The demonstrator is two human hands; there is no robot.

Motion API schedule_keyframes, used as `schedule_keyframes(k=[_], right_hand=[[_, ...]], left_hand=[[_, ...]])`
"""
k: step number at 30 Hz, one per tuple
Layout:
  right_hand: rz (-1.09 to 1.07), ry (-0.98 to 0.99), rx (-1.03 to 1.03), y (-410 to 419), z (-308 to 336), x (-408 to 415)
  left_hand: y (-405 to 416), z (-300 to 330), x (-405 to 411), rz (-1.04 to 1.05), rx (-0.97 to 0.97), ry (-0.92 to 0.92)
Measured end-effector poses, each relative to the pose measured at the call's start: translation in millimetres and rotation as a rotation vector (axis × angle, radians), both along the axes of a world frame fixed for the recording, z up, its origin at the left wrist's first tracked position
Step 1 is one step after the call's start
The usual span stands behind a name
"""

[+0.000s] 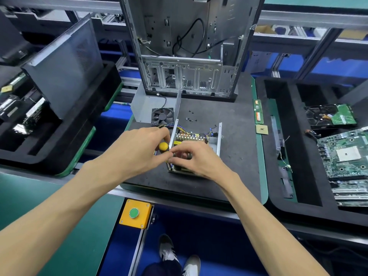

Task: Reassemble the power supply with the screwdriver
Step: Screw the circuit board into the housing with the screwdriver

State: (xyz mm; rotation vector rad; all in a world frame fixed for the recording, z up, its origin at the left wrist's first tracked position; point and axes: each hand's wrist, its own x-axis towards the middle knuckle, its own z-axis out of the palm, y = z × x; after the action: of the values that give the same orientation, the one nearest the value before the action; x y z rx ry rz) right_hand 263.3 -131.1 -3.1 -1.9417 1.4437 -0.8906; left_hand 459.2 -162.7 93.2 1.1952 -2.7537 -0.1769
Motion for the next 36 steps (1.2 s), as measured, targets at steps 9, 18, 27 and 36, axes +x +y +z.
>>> schedule_keyframes(k=[9,18,27,36], right_hand=[[-0.018,-0.003,0.049,0.9,2.2,1.2],[0.017,-0.055,0.040,0.8,5.1,0.8],[0.007,-0.051,0.039,-1.5,-3.8,-1.9],[-0.013,-0.032,0.054,-0.4,-0.9,-1.8]], left_hand=[[-0.1,2.8,-5.2,-0.020,0.122,0.010],[0.8,6.8,-5.5,-0.133,0.251,-0.065],[5.4,4.2,-11.1,0.004,0.088,-0.023],[8.9,3.0,-11.5,0.032,0.077,-0.052]])
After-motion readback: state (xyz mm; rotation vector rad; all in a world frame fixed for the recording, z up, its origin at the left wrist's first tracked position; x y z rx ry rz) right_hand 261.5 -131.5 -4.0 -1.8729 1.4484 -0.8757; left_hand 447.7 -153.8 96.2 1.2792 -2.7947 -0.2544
